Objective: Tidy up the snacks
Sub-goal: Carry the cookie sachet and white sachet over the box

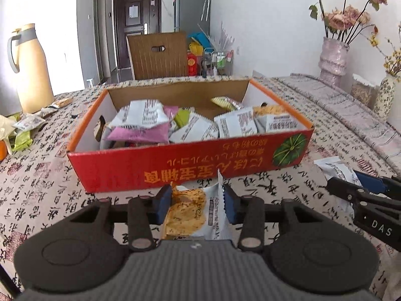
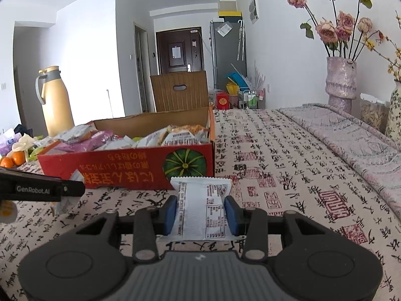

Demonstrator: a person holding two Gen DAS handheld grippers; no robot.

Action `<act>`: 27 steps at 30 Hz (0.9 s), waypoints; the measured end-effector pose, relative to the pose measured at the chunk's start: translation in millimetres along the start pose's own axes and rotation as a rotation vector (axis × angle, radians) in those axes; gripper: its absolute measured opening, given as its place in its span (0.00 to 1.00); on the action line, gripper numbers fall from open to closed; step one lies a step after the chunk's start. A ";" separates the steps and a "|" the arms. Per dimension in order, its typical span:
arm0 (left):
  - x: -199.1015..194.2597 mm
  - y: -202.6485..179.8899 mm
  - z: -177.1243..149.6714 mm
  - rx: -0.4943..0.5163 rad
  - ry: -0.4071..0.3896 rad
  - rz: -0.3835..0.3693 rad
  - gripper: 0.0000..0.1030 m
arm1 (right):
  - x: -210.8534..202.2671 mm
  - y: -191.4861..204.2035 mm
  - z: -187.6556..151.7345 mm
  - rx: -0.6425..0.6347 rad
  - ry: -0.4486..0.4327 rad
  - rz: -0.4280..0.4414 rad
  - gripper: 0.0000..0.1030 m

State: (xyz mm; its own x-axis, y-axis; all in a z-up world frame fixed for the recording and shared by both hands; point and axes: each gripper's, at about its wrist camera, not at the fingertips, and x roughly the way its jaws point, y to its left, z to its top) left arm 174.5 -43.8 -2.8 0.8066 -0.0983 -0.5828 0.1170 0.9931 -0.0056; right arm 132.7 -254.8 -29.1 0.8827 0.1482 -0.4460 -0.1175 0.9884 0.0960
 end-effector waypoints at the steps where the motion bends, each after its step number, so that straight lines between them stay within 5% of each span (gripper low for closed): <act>1: -2.6 -0.3 2.1 0.000 -0.009 -0.003 0.42 | -2.0 1.2 2.2 -0.003 -0.005 0.002 0.39; 12: -24.6 -1.6 42.2 0.006 -0.139 -0.012 0.42 | -11.0 22.8 41.4 -0.051 -0.088 0.021 0.39; 27: 5.2 13.1 98.4 -0.055 -0.200 0.029 0.42 | 33.2 48.3 99.7 -0.092 -0.132 0.019 0.39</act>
State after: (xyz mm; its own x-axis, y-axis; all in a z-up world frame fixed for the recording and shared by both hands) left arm 237.2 -37.6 74.0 0.9089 -0.0754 -0.4102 0.0653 0.9971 -0.0385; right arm 201.7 -205.4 49.5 0.9312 0.1676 -0.3237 -0.1709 0.9851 0.0184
